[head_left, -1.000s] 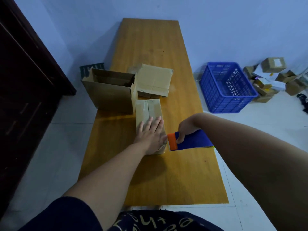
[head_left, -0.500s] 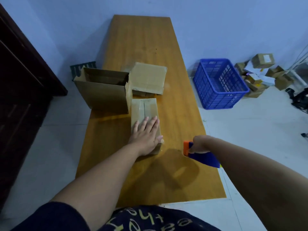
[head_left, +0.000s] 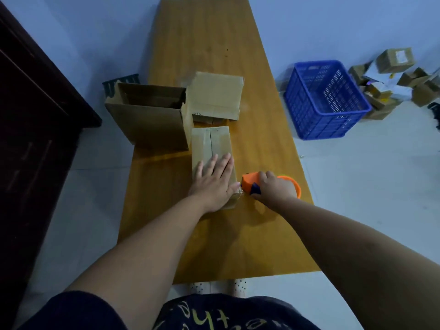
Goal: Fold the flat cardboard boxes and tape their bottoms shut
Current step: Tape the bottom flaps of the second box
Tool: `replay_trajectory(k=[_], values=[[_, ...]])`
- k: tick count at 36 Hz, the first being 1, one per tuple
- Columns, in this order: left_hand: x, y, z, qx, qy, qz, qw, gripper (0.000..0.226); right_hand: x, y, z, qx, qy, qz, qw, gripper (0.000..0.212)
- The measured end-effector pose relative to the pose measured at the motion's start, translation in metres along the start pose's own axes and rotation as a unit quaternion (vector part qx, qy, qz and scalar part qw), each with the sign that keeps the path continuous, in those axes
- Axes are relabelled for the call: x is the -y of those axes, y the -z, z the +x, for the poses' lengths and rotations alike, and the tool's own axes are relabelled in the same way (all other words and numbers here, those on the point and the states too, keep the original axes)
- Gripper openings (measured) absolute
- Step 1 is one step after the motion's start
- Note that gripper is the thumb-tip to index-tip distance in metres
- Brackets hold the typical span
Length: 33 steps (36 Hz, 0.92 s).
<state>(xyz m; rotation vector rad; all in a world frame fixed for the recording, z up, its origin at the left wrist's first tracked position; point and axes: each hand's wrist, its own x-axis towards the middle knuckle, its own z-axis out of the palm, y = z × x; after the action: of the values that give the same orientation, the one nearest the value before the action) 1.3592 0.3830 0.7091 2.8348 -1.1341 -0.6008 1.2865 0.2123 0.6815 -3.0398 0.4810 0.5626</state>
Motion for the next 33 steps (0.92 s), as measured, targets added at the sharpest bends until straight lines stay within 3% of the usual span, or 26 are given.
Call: replay_trajectory(k=[25, 33], values=[[0.0, 0.001, 0.001, 0.01, -0.003, -0.001, 1.0, 0.07, 0.012, -0.008, 0.021, -0.026, -0.056, 0.091, 0.994, 0.062], [0.002, 0.003, -0.002, 0.014, -0.016, -0.001, 1.0, 0.069, 0.02, 0.0, 0.041, 0.041, -0.044, 0.141, 0.988, 0.045]])
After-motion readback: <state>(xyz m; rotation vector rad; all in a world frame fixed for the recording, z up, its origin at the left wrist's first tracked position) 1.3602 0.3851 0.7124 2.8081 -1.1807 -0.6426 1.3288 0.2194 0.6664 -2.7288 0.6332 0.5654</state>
